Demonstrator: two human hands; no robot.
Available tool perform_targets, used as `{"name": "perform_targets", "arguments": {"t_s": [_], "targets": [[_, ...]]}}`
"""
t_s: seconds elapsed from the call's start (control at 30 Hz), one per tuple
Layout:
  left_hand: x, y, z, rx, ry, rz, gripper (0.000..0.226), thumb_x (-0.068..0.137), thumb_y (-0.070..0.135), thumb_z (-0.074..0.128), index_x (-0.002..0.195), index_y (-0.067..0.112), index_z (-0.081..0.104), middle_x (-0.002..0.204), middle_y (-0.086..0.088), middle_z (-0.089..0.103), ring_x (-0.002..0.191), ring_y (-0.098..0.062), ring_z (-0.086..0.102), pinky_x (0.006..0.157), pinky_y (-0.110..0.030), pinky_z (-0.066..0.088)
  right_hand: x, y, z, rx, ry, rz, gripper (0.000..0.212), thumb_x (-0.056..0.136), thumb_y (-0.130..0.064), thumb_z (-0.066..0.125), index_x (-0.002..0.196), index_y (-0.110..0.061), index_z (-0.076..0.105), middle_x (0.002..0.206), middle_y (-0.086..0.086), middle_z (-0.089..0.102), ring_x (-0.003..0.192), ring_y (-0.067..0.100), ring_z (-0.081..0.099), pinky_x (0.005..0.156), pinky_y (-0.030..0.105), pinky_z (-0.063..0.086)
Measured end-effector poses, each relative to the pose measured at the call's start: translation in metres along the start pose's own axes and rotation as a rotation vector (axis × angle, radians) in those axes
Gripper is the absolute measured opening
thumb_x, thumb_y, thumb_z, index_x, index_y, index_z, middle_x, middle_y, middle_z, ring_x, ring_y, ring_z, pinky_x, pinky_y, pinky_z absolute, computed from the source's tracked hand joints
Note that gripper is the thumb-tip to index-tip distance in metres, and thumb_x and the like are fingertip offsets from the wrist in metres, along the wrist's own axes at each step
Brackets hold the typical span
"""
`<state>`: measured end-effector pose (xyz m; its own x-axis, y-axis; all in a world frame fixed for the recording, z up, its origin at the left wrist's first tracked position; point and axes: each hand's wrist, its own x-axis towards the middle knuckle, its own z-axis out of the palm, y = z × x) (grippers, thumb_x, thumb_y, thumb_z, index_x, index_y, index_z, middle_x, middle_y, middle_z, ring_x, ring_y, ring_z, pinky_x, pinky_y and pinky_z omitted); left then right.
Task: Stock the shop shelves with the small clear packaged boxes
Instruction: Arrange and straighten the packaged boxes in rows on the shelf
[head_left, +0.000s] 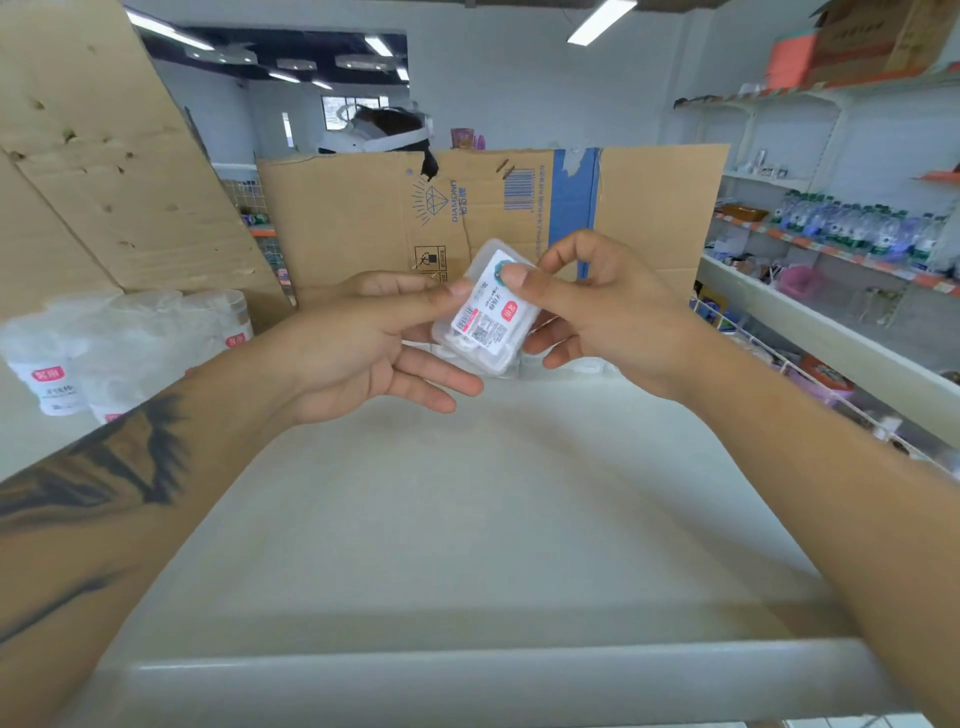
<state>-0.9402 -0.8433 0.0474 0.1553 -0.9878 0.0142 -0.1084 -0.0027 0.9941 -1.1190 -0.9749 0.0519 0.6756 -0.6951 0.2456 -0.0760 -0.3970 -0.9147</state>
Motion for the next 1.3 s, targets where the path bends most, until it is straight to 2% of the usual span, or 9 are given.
{"name": "perform_targets", "arguments": {"t_s": [0.2,0.4,0.5,0.73,0.8,0.9,1.03,1.13,1.3], "targets": [[0.001,-0.01,0.005,0.127,-0.108,-0.011,0.044,0.083,0.024,0.08,0.123,0.009,0.069,0.117,-0.013,0.074,0.099,-0.035,0.075,0.076,-0.039,0.063,-0.003,0.0,0.003,-0.008,-0.028,-0.163,0.022,0.092,-0.028,0.075,0.105,-0.018,0.061,0.083,0.014,0.074,0.065,0.019,0.067,0.058,0.032,0.052],[-0.002,-0.001,0.005,0.088,-0.079,0.011,0.055,0.079,0.013,0.082,0.13,0.01,0.061,0.116,-0.012,0.076,0.087,-0.035,0.077,0.065,-0.035,0.061,-0.003,-0.003,-0.006,-0.062,-0.249,-0.201,0.029,0.099,-0.012,0.065,0.125,-0.023,0.069,0.115,0.001,0.076,0.107,0.014,0.071,0.096,0.034,0.056],[-0.002,-0.003,0.01,0.064,0.017,-0.033,0.057,0.076,0.021,0.078,0.129,0.01,0.062,0.112,-0.01,0.077,0.087,-0.035,0.077,0.064,-0.035,0.062,-0.011,-0.01,-0.014,-0.371,-0.356,-0.175,0.044,0.092,-0.012,0.073,0.129,-0.033,0.065,0.115,-0.006,0.07,0.11,0.007,0.063,0.096,0.025,0.049],[-0.003,-0.01,0.036,-0.01,0.066,-0.018,0.067,0.071,0.03,0.08,0.129,0.005,0.058,0.106,-0.011,0.078,0.093,-0.031,0.077,0.079,-0.043,0.064,-0.021,-0.018,-0.016,-0.759,-0.162,-0.268,0.07,0.074,-0.033,0.09,0.137,-0.032,0.06,0.12,-0.014,0.062,0.107,0.001,0.054,0.092,0.019,0.044],[-0.004,-0.011,0.042,0.122,0.091,0.022,0.063,0.073,0.042,0.082,0.122,0.009,0.06,0.1,-0.007,0.079,0.089,-0.026,0.077,0.087,-0.046,0.061,-0.025,-0.022,-0.029,-0.749,-0.104,-0.231,0.075,0.074,-0.033,0.09,0.14,-0.034,0.056,0.125,-0.018,0.063,0.109,-0.001,0.057,0.097,0.018,0.044],[-0.005,-0.02,0.047,0.553,0.192,0.213,0.044,0.081,0.057,0.079,0.104,0.027,0.058,0.084,0.004,0.078,0.069,-0.014,0.069,0.072,-0.031,0.053,-0.025,-0.021,-0.062,-0.756,0.058,-0.17,0.065,0.075,-0.03,0.09,0.131,-0.04,0.06,0.124,-0.018,0.066,0.11,0.007,0.062,0.098,0.028,0.048],[-0.008,-0.034,0.05,0.996,0.038,0.316,0.053,0.079,0.08,0.055,0.119,0.045,0.056,0.116,0.023,0.067,0.115,0.0,0.059,0.1,-0.035,0.05,-0.017,-0.001,-0.107,-0.932,0.117,0.079,0.067,0.082,-0.021,0.084,0.14,-0.034,0.055,0.137,-0.006,0.061,0.117,0.02,0.059,0.094,0.029,0.042],[-0.014,-0.036,0.058,1.169,-0.232,0.322,0.071,0.085,0.083,0.04,0.147,0.05,0.038,0.153,0.024,0.04,0.143,0.0,0.032,0.121,-0.031,0.029,-0.009,0.017,-0.114,-0.92,0.068,0.17,0.068,0.085,-0.02,0.081,0.145,-0.031,0.051,0.144,-0.005,0.054,0.123,0.019,0.053,0.097,0.029,0.037],[-0.023,-0.038,0.074,1.331,-0.454,0.144,0.072,0.082,0.086,0.015,0.149,0.069,-0.002,0.169,0.022,-0.006,0.154,0.0,-0.014,0.128,-0.042,-0.003,0.007,0.038,-0.103,-0.915,-0.032,0.182,0.059,0.088,-0.018,0.077,0.14,-0.036,0.056,0.144,-0.003,0.052,0.121,0.022,0.057,0.101,0.034,0.046]]}}
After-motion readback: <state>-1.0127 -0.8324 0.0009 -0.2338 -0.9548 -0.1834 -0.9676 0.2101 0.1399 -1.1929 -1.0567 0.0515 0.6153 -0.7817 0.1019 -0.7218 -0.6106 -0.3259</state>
